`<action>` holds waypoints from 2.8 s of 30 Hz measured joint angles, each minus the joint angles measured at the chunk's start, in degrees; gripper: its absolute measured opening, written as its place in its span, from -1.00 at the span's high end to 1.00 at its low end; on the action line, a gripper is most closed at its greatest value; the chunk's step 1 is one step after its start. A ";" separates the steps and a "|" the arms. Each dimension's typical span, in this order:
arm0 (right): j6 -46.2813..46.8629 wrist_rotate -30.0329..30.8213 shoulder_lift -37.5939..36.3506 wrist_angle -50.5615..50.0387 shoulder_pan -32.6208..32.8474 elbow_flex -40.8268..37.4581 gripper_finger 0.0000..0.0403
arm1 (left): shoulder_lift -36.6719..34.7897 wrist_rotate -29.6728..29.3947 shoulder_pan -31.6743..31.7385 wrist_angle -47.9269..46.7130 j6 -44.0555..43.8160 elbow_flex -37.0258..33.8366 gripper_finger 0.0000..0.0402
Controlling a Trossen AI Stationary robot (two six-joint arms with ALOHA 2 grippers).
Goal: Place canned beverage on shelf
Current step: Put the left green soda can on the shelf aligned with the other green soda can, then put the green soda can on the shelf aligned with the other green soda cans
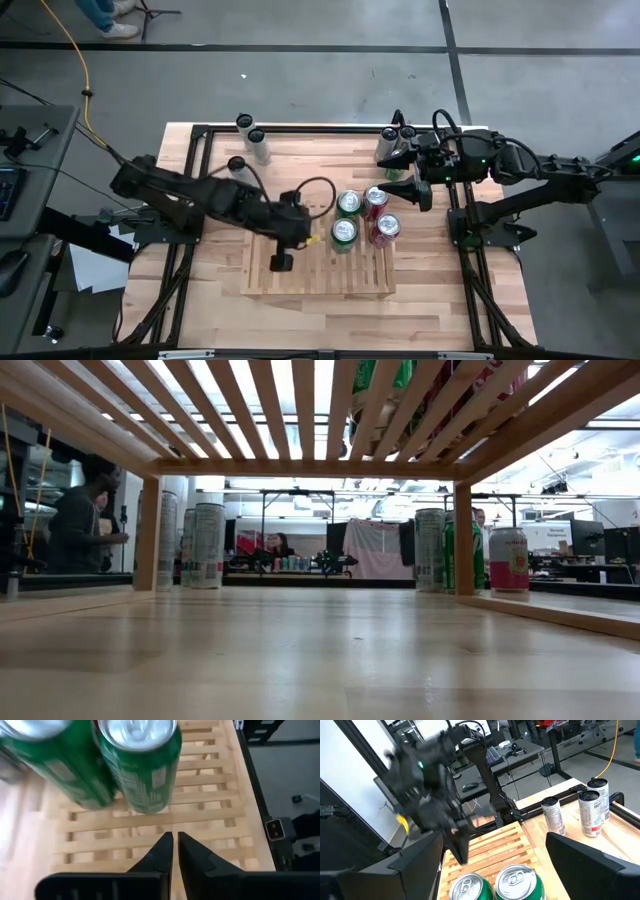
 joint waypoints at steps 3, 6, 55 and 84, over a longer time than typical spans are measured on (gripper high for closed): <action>0.00 0.00 0.00 -0.02 0.00 0.00 -0.69 | -1.51 0.00 -0.36 7.33 -5.19 -8.73 0.98; 0.00 -0.01 0.00 -0.09 0.00 0.00 -0.69 | -3.72 -0.03 -0.81 17.62 -10.02 -15.96 0.99; -1.54 1.95 0.02 0.00 -0.11 0.00 -0.69 | -1.38 -6.84 2.59 42.50 -9.55 -25.82 1.00; 28.57 13.71 -7.17 -17.71 -27.87 -28.84 -0.69 | -37.41 -26.33 4.08 30.87 -10.65 -25.78 1.00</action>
